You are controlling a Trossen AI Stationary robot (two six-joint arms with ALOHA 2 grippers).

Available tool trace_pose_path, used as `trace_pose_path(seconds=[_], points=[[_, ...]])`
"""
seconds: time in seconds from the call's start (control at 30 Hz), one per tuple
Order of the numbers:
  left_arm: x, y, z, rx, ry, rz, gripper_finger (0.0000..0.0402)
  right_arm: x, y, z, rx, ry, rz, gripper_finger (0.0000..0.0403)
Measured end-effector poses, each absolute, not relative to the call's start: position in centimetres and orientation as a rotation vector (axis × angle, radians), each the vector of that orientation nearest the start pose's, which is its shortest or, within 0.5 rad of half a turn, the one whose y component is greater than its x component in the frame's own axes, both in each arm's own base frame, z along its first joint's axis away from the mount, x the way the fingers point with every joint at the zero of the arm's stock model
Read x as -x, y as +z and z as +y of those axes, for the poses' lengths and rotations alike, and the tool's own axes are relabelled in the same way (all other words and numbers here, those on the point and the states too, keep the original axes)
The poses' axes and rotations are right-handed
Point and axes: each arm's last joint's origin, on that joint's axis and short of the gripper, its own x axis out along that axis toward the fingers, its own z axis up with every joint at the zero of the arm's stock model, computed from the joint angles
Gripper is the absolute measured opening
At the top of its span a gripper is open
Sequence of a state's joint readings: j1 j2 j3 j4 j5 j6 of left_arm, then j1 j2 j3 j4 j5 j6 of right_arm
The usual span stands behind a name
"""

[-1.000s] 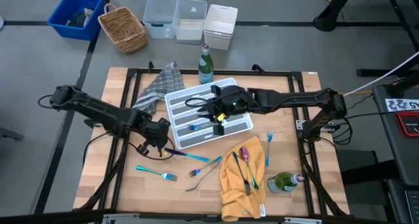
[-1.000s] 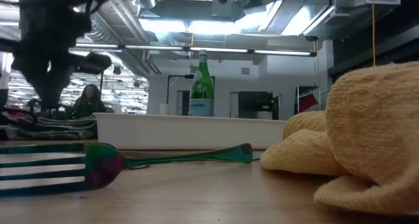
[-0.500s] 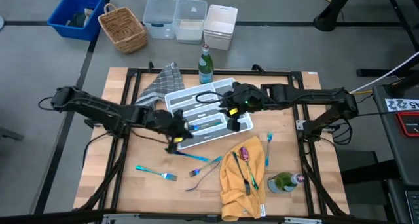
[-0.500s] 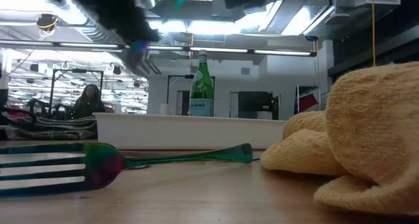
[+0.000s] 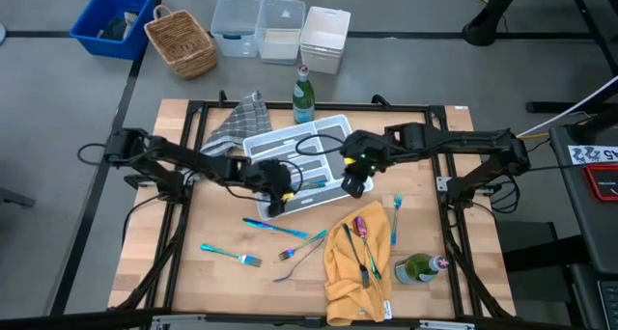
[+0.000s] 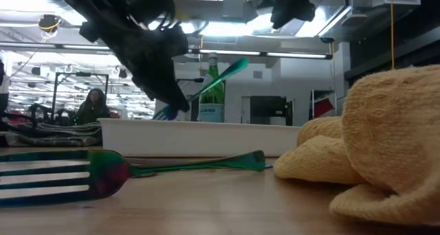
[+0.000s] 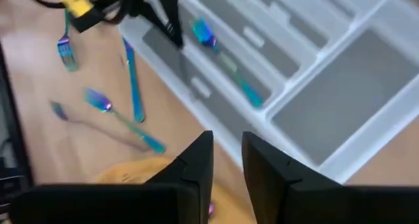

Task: Sort silverware
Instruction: Put the fork in the silverware tray, then put the spoon in the silverware tray

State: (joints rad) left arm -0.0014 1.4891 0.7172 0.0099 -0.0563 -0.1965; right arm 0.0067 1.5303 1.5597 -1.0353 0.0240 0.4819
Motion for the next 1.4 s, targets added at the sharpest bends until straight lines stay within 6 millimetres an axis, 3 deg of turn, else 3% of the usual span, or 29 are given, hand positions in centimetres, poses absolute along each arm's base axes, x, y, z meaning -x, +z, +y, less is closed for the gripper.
trace_pose_path(seconds=[0.4, 0.7, 0.9, 1.2, 1.4], points=[[-28.7, 17.0, 2.6, 0.224, 0.22, 0.739, 0.0009, -29.8, 34.4, 0.3, -0.687, -0.368, 1.076, 0.0083], [-29.3, 14.6, 2.8, 0.262, 0.25, 0.81, 0.0012, -29.4, 31.3, 0.4, -0.783, -0.453, 1.169, 0.0083], [-29.3, 14.1, 2.8, 0.315, 0.287, 0.821, 0.0042, -29.1, 29.0, 0.5, -0.805, -0.469, 1.23, 0.0083], [-29.2, 14.7, 2.8, 0.329, 0.293, 0.801, 0.0088, -29.5, 26.9, 0.8, -0.895, -0.371, 1.241, 0.0083], [-28.8, 16.9, 2.7, 0.333, 0.272, 0.72, 0.009, -29.2, 25.6, 1.6, -1.003, -0.379, 1.293, 0.0083]])
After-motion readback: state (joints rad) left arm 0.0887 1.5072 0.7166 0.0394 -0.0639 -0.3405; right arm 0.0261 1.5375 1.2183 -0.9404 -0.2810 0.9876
